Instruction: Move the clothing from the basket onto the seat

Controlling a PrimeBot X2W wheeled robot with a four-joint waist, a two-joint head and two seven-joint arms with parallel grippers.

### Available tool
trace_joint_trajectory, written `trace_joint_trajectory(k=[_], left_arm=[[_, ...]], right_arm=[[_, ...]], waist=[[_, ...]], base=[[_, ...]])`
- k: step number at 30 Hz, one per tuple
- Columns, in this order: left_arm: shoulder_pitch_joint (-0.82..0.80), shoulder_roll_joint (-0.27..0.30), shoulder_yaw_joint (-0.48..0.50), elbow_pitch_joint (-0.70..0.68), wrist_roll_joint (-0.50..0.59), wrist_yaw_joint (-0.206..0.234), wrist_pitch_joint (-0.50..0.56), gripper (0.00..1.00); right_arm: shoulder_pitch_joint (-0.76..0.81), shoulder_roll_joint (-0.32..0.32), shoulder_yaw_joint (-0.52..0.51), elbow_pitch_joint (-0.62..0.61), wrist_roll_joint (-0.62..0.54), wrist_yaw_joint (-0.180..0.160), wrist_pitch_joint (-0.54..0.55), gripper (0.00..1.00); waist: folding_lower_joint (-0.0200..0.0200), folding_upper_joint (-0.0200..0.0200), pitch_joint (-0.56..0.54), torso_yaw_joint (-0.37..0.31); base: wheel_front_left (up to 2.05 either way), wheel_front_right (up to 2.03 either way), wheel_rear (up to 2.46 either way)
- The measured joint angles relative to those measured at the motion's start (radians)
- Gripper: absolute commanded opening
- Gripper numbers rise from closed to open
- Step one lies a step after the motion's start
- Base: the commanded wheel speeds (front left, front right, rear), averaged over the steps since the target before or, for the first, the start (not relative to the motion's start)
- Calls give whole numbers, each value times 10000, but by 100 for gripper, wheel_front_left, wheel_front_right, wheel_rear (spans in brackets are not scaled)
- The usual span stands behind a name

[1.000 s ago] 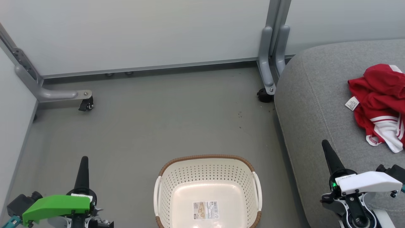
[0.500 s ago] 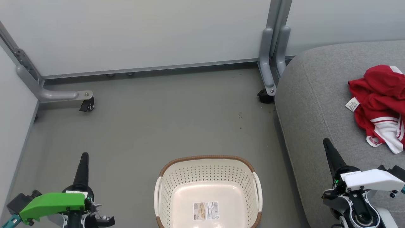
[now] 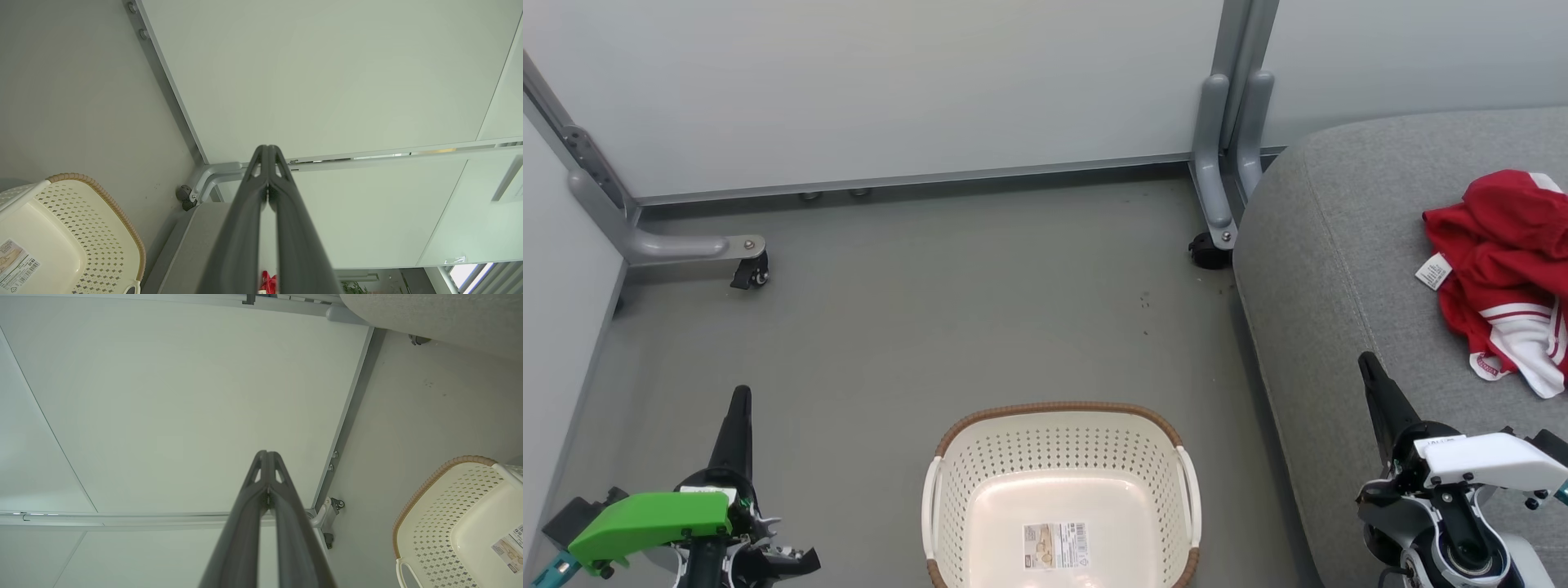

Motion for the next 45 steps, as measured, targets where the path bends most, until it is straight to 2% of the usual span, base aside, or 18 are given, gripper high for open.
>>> trace_joint_trajectory(k=[16, 45], left_arm=[[-167, -17, 98, 19, -1066, -31, 274, 0], [-189, -21, 100, 19, -1068, -33, 274, 0]], right_arm=[[-179, 25, -155, 230, 1026, 2, 146, 0], [-199, 92, -270, 238, 966, 2, 244, 0]], waist=[[0, 0, -44, 30], [0, 0, -44, 30]], base=[[0, 0, 0], [0, 0, 0]])
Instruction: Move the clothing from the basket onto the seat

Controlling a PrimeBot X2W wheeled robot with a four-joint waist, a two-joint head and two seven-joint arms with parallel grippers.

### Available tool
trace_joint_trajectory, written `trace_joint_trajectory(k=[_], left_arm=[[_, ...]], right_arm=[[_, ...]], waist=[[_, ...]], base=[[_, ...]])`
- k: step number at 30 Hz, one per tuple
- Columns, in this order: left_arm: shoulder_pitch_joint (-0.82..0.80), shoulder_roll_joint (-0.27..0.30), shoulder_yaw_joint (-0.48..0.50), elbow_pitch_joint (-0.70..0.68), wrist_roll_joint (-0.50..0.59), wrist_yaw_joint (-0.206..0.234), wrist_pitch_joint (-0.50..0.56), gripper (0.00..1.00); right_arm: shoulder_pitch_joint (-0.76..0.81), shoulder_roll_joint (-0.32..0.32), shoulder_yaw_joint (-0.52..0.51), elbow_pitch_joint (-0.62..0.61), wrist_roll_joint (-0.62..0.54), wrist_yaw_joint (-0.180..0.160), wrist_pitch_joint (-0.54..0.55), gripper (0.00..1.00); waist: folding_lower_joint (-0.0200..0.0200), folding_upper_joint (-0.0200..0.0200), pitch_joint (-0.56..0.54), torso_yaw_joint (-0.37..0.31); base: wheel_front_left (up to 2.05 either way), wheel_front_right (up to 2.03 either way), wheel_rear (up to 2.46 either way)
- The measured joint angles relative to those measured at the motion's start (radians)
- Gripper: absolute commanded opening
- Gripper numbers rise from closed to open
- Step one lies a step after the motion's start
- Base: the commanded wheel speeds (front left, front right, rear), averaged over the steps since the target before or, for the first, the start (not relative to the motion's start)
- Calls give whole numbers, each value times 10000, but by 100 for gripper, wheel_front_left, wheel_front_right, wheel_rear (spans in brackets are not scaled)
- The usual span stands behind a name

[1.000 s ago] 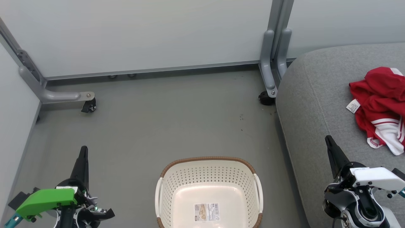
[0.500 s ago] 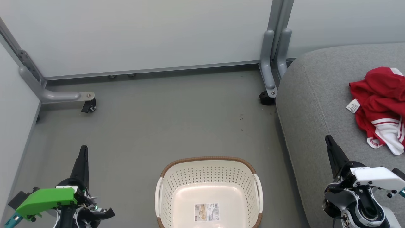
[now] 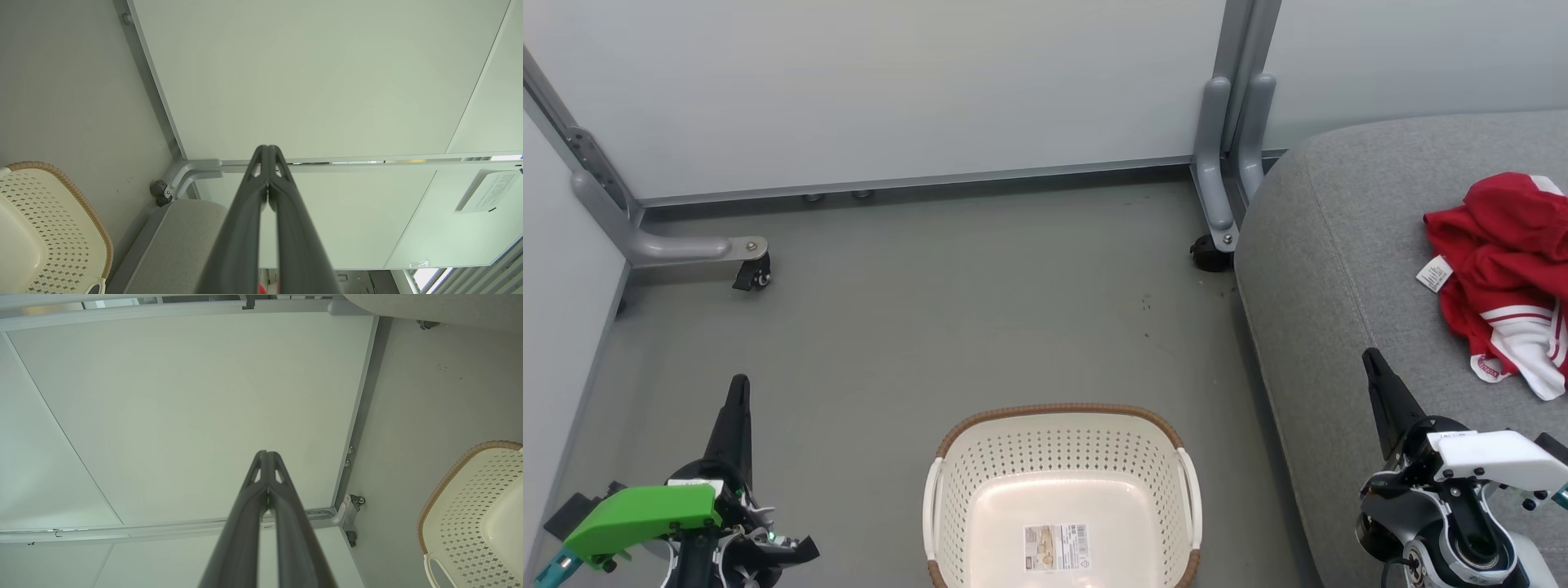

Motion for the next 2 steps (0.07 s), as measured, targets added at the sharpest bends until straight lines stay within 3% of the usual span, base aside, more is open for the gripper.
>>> trace_joint_trajectory(k=[2], left_arm=[[0, 0, 0, 0, 0, 0, 0, 0]], right_arm=[[0, 6, -6, 0, -6, 0, 0, 0]], waist=[[0, 0, 0, 0]], base=[[0, 0, 0]])
